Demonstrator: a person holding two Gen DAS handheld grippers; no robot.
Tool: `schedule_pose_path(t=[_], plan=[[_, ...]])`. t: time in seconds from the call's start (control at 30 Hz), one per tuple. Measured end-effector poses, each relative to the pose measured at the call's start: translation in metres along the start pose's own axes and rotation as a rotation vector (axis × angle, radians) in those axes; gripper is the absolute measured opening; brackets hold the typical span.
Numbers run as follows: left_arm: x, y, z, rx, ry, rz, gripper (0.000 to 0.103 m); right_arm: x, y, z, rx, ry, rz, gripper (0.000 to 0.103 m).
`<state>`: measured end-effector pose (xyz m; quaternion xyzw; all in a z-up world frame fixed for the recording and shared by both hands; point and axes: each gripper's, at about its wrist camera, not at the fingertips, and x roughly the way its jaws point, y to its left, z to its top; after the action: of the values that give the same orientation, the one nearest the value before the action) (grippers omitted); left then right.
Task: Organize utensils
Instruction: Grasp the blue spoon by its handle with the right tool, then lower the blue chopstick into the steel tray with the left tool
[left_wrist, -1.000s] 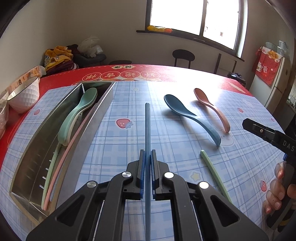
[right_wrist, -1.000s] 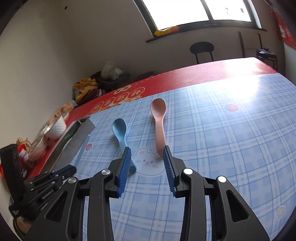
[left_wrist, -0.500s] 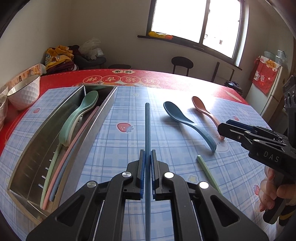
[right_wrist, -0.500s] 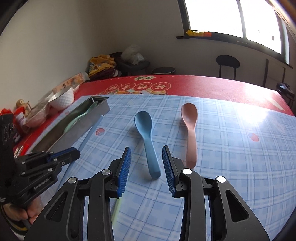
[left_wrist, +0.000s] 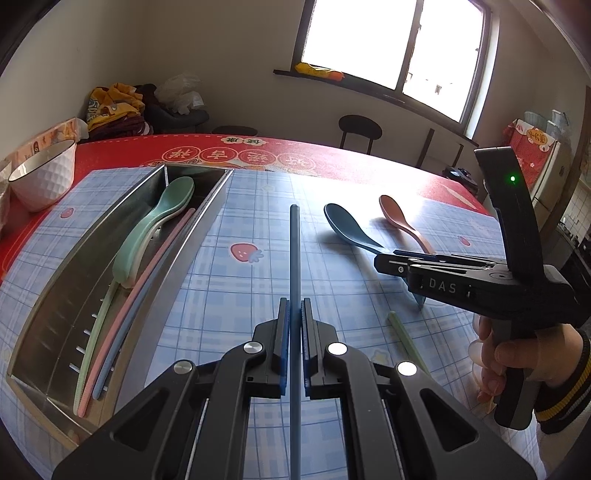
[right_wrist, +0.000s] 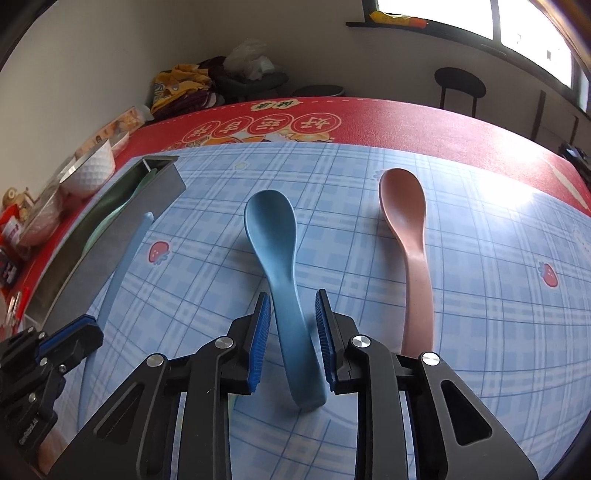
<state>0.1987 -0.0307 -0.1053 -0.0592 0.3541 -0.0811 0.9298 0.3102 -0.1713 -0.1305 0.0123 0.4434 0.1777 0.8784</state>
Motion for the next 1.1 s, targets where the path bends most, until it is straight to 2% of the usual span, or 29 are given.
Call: schedule_pose_path(t=[0.1,0.23,0.47,0.53,0.73,1.1], plan=[[0.000,0.001,0.001,-0.002,-0.001,-0.004,0.006,0.000,0.002,0.000,-0.010,0.001,0.002,0.015],[0.000,0.004,0.001,-0.009,-0.005,-0.006,0.006,-0.010,0.003,-0.002,-0.005,-0.040,0.006,0.015],[-0.001,0.004,0.000,-0.006,-0.010,-0.007,0.006,-0.050,-0.011,-0.015,0.114,-0.138,0.102,0.015],[0.000,0.003,0.000,-0.004,-0.010,-0.006,0.006,-0.055,-0.010,-0.022,0.124,-0.130,0.118,0.015],[-0.001,0.001,0.000,0.007,-0.014,0.001,0.006,-0.050,-0.010,-0.035,0.114,-0.063,0.075,0.015],[-0.001,0.001,0.001,0.007,-0.014,-0.004,0.006,-0.029,-0.014,-0.035,0.141,0.022,0.084,0.015]])
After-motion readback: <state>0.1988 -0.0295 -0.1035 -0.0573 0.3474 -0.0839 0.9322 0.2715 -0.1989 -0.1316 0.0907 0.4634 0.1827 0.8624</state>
